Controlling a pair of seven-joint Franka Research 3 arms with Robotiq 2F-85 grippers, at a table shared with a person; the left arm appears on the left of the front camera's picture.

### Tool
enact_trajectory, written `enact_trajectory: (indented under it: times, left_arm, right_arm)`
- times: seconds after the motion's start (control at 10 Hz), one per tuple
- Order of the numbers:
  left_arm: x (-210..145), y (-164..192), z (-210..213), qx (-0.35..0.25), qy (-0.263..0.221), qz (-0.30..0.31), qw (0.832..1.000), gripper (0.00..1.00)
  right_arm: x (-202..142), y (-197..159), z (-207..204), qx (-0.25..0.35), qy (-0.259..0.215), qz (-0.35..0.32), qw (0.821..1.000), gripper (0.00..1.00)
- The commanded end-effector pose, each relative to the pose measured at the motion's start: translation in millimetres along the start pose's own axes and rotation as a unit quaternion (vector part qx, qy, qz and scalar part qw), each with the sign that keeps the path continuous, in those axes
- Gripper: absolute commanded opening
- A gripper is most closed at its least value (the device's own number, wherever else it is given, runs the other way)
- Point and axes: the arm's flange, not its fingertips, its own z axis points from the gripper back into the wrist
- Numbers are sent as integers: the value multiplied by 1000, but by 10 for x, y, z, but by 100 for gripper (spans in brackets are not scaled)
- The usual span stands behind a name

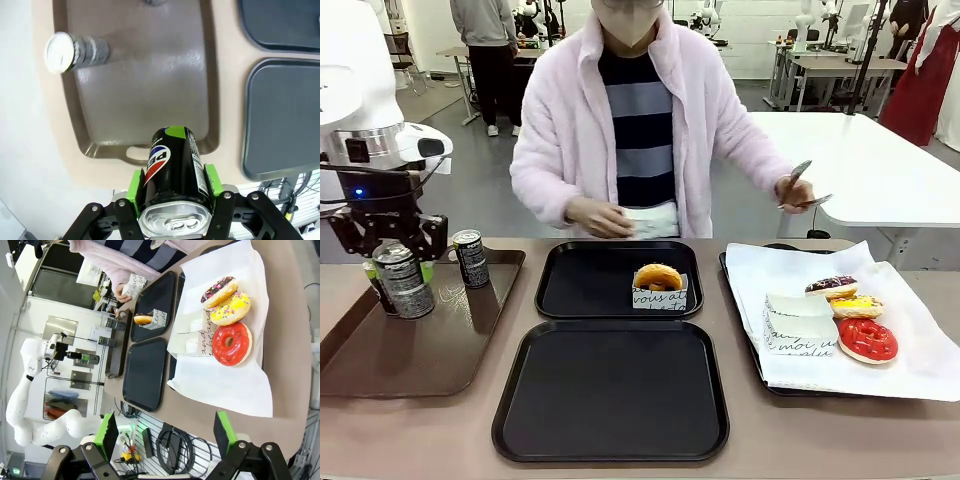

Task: Set up donuts and drinks on trays.
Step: Pick up one Pepsi coke and place it on the Flat Tray.

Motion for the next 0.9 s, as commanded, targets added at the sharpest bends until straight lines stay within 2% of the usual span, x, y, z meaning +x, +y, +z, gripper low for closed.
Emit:
enact_trajectory:
  times: [0.0, 0.2, 0.5, 0.6, 0.7, 0.8]
  left_arm:
    - [245, -425, 75, 13, -27, -5, 1000, 59]
    - [562, -766, 46, -2, -32, -14, 999, 59]
    - [1016, -1054, -69, -18, -34, -13, 999, 59]
    - [1054, -1105, -96, -10, -21, 7, 1000, 59]
    - [842, -1053, -41, -3, 6, -17, 1000, 59]
    - [1003, -1033, -192, -30, -21, -19, 999, 59]
  right_arm:
    - [13, -15, 4, 8, -6, 6, 1000, 100]
    - [13, -15, 4, 8, -6, 6, 1000, 100]
    - [13, -15, 4, 8, -6, 6, 1000, 100]
    - [13, -15, 4, 8, -6, 6, 1000, 100]
    - [13, -15, 4, 8, -6, 6, 1000, 100]
    - [13, -15, 4, 8, -6, 6, 1000, 100]
